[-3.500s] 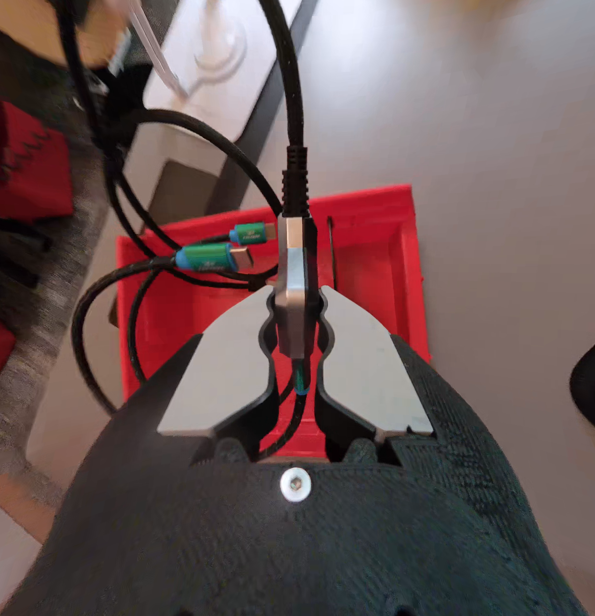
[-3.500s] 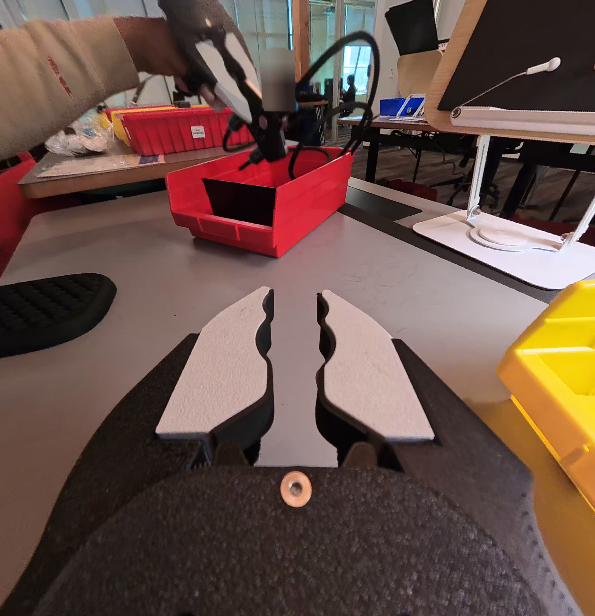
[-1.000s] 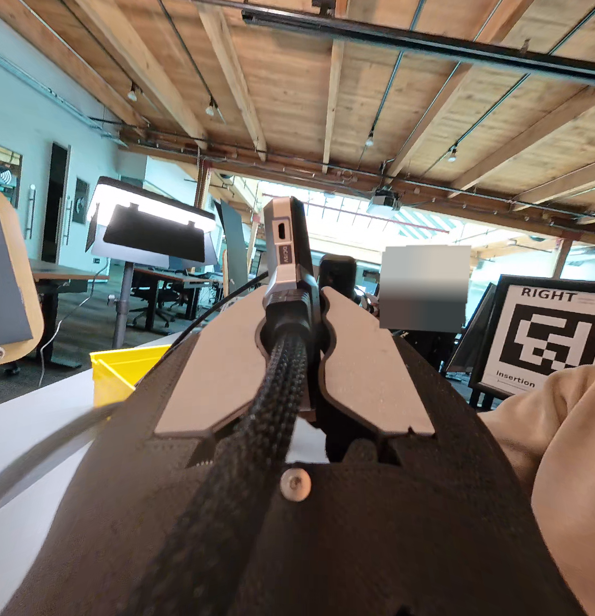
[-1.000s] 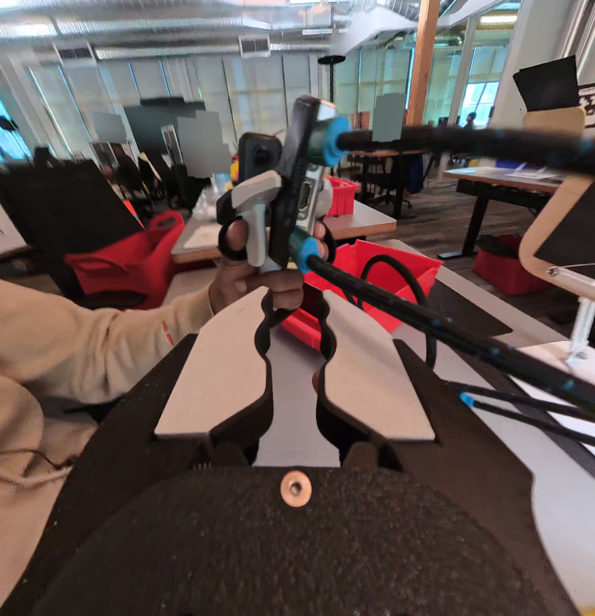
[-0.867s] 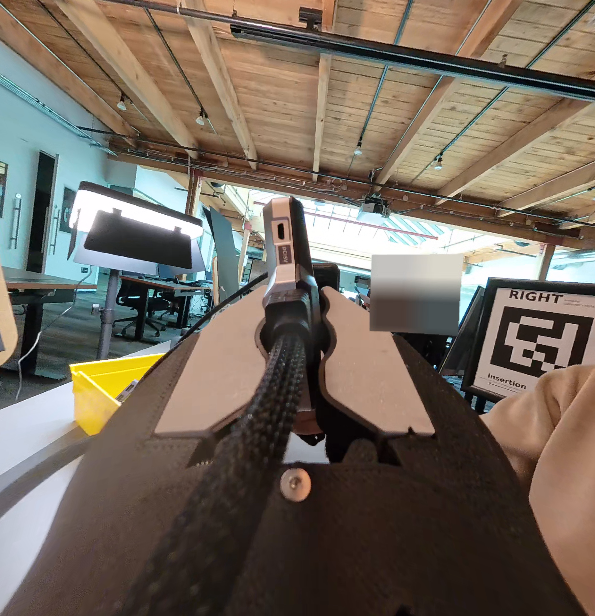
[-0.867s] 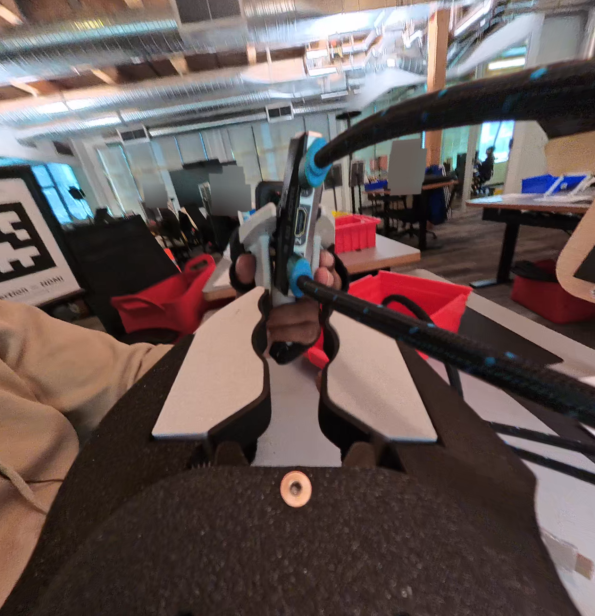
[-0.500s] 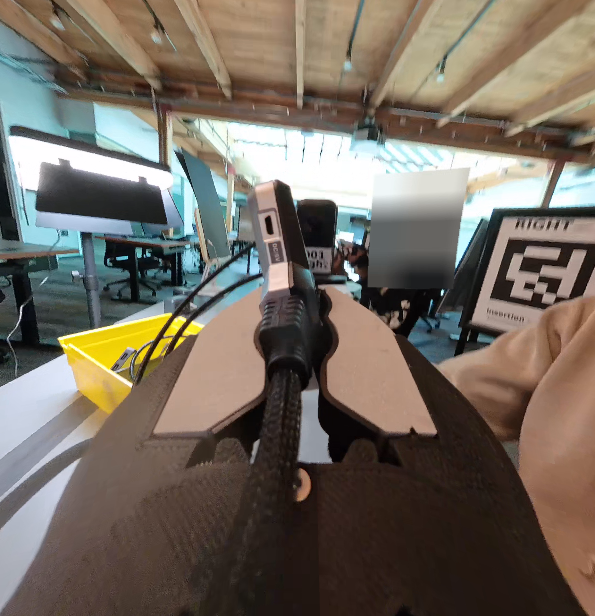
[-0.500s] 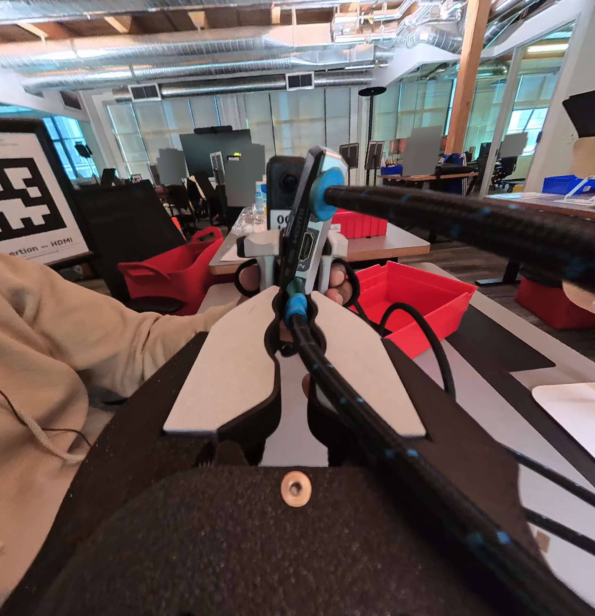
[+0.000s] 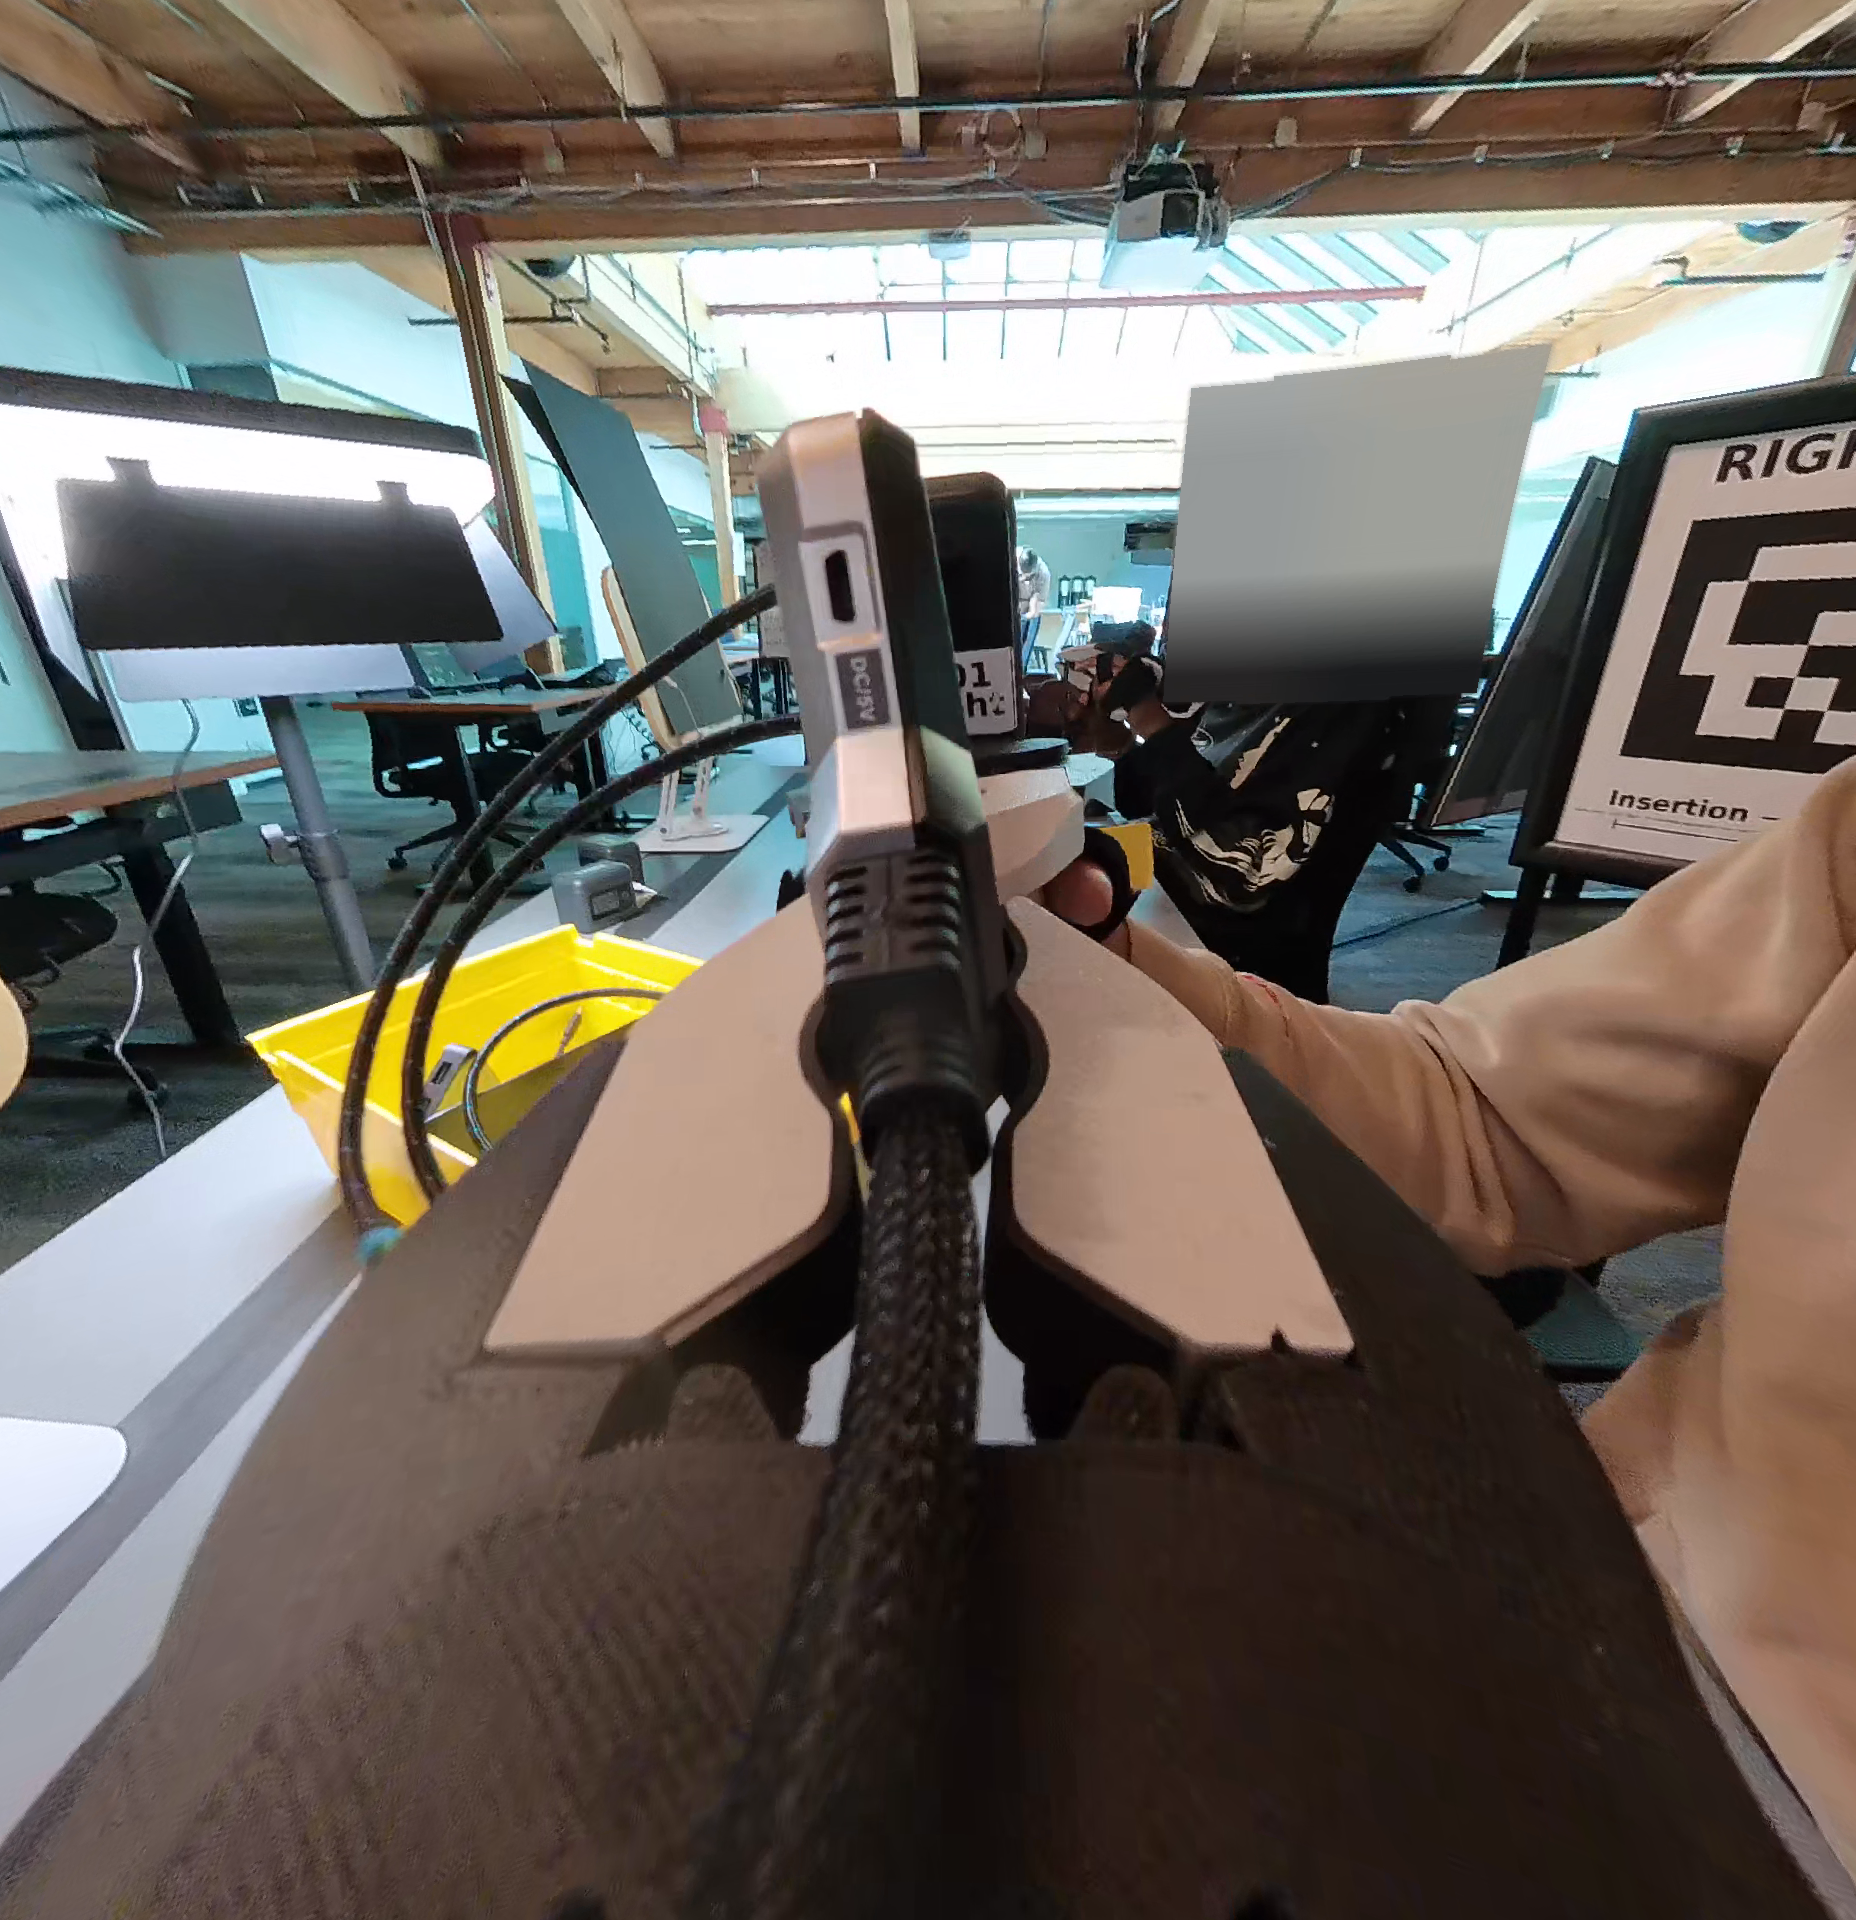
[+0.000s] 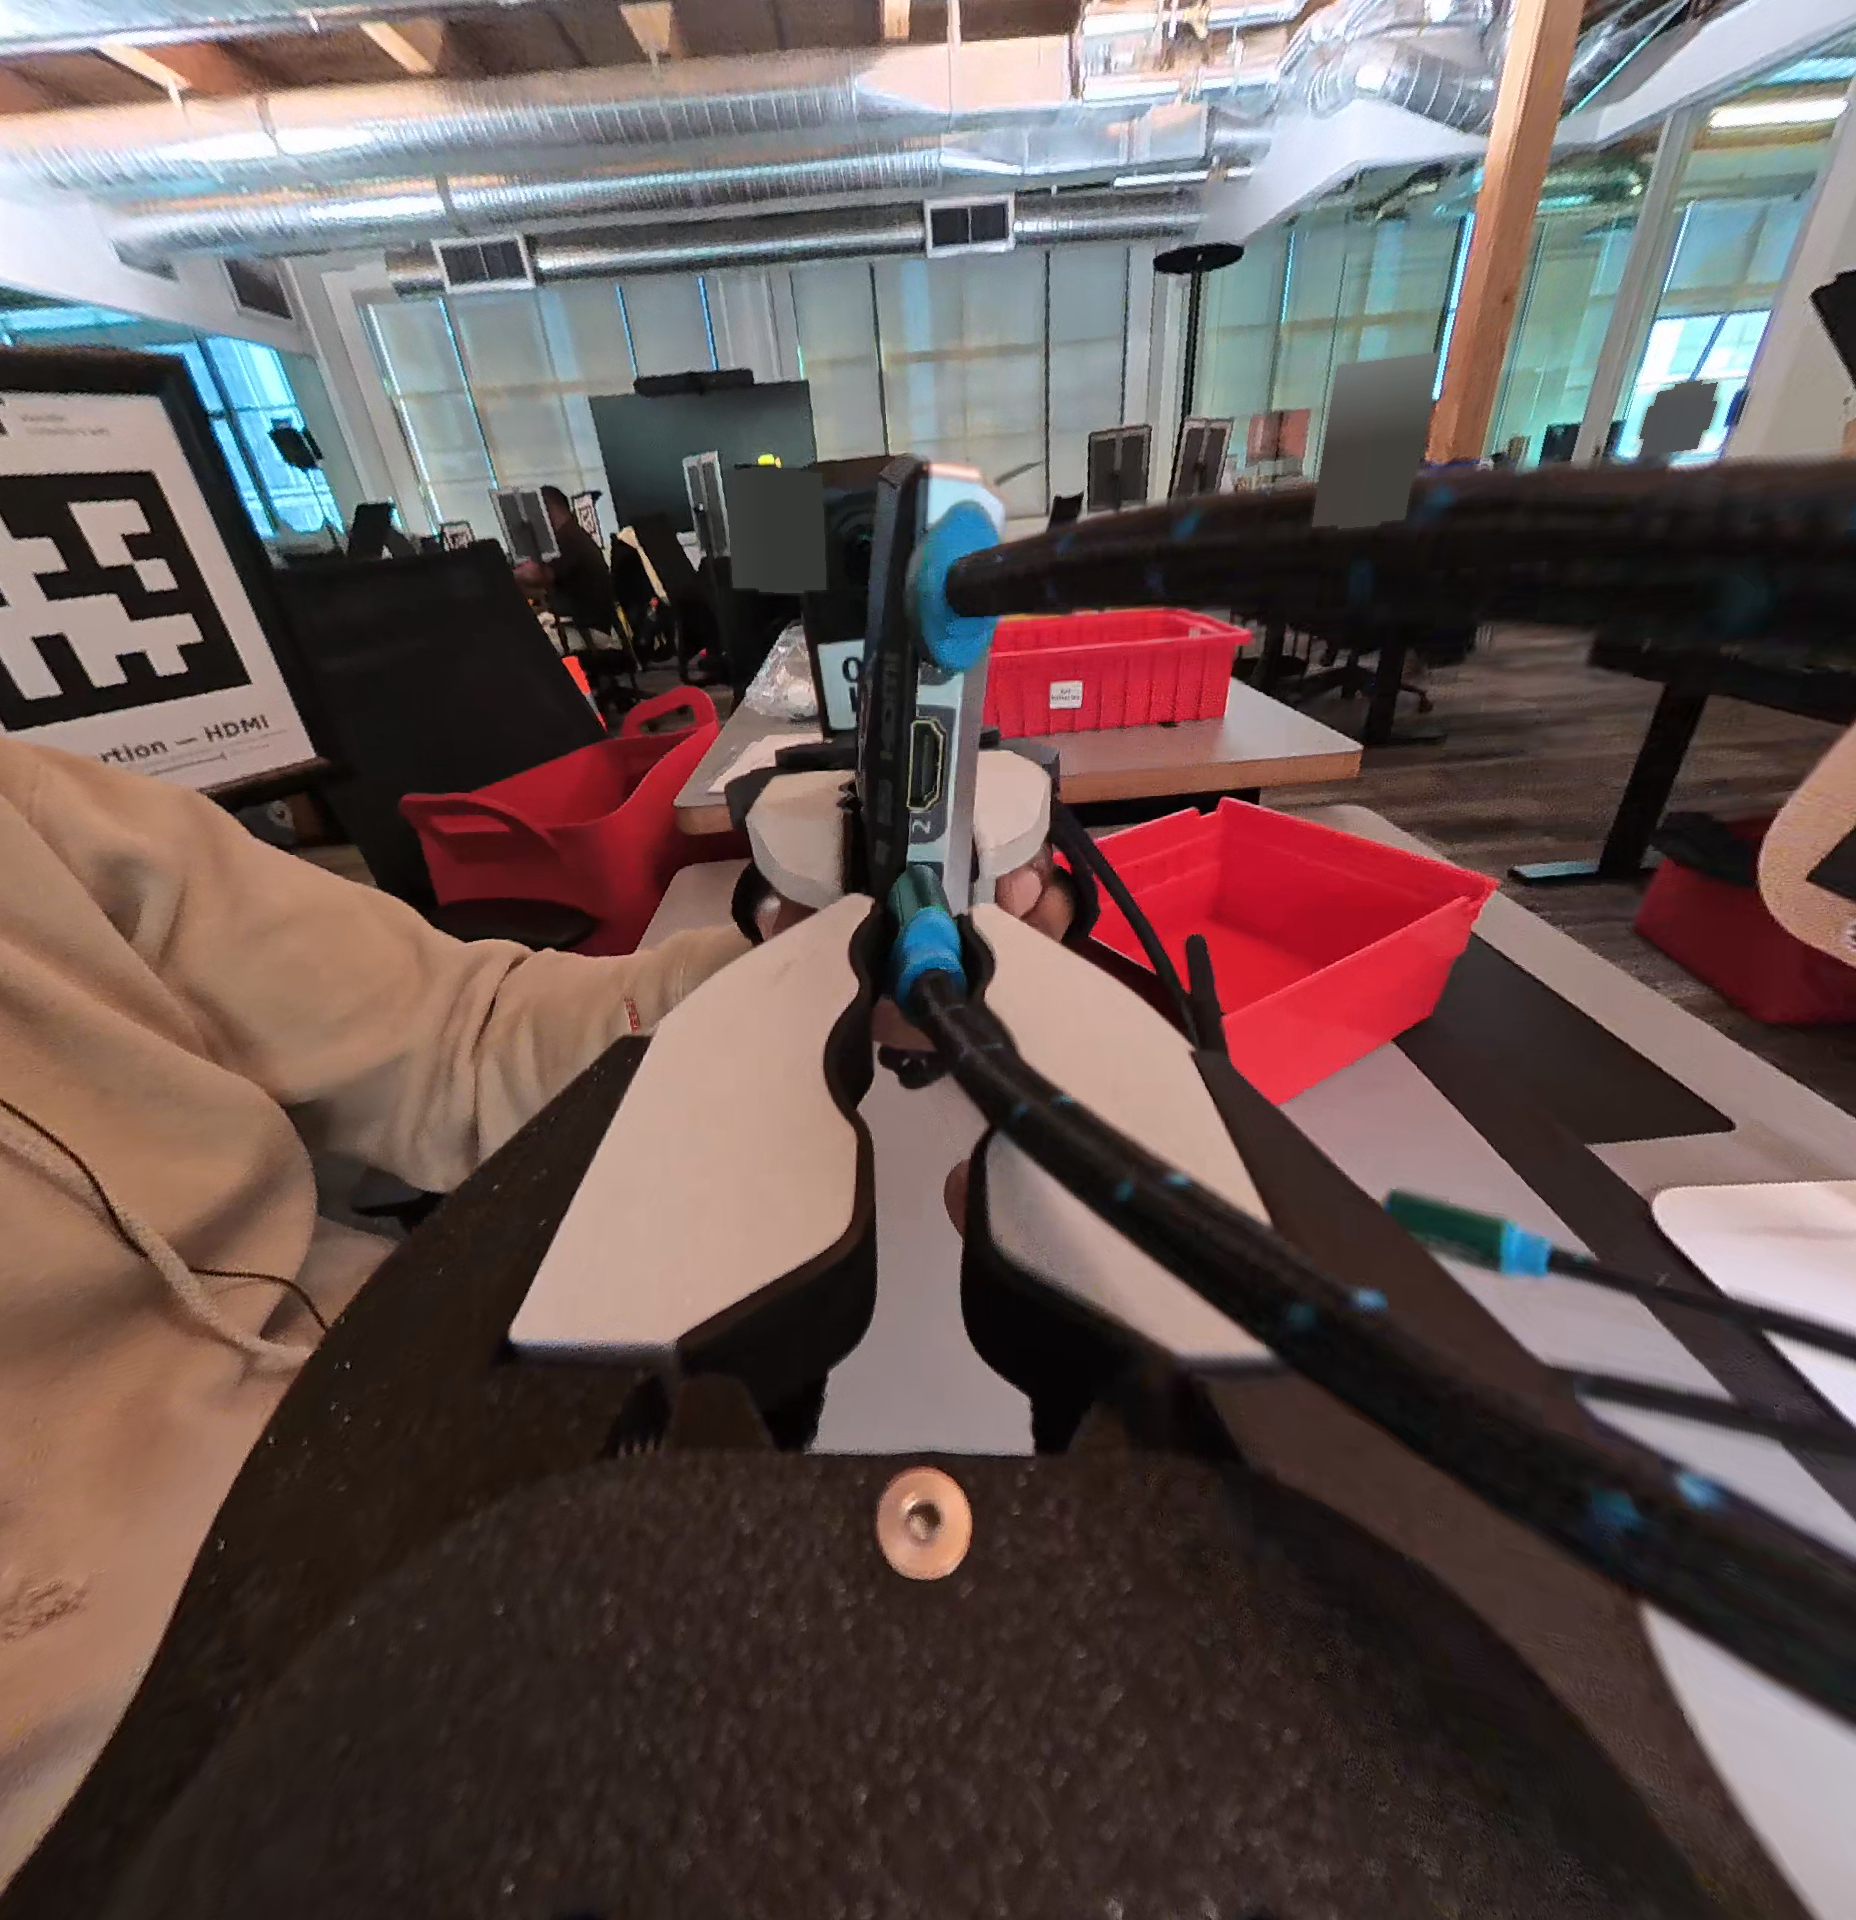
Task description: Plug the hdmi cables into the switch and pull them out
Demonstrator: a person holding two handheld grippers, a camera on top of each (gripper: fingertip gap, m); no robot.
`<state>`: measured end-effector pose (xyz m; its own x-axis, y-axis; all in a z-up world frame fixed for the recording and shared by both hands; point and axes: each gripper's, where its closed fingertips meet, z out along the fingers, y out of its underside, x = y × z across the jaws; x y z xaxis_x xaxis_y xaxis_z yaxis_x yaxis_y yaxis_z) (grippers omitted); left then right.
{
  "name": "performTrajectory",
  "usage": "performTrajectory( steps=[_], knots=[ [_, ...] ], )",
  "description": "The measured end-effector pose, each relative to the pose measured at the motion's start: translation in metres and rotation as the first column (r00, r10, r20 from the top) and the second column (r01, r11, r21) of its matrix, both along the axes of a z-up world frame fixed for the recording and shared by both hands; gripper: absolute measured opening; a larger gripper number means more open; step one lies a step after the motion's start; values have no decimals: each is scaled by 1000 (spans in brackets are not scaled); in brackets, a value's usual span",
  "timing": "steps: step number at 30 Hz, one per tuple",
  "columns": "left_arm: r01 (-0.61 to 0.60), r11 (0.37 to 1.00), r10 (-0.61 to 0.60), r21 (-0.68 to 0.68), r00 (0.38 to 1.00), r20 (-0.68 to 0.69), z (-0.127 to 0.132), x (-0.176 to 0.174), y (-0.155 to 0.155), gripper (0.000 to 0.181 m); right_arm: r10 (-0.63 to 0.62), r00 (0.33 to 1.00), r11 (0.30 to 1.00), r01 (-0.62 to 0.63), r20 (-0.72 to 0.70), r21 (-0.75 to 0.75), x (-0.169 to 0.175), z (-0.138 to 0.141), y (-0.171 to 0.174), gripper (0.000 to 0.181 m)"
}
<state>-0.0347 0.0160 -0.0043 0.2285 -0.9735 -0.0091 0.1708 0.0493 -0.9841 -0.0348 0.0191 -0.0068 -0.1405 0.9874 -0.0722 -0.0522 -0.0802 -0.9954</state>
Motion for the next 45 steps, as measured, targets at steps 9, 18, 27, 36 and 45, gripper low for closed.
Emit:
performTrajectory(
  steps=[9,18,27,36,45],
  knots=[
    [23,1000,-23,0,999,35,5,-3,-3,24,9,999,1000,-9,-50,1,4,7,-2,11],
    [1,1000,-1,20,1000,-13,4,3,-3,22,47,998,997,-44,-43,57,10,5,-2,11],
    [-23,1000,23,20,1000,9,3,9,2,22,75,993,994,-67,-92,90,17,2,3,11],
    [-51,999,54,-20,972,229,27,-24,10,22,98,952,995,-96,-289,20,51,16,20,11],
    [-162,986,159,44,986,57,42,-56,5,23,-281,958,958,284,-62,44,90,12,73,11]
  ],
)
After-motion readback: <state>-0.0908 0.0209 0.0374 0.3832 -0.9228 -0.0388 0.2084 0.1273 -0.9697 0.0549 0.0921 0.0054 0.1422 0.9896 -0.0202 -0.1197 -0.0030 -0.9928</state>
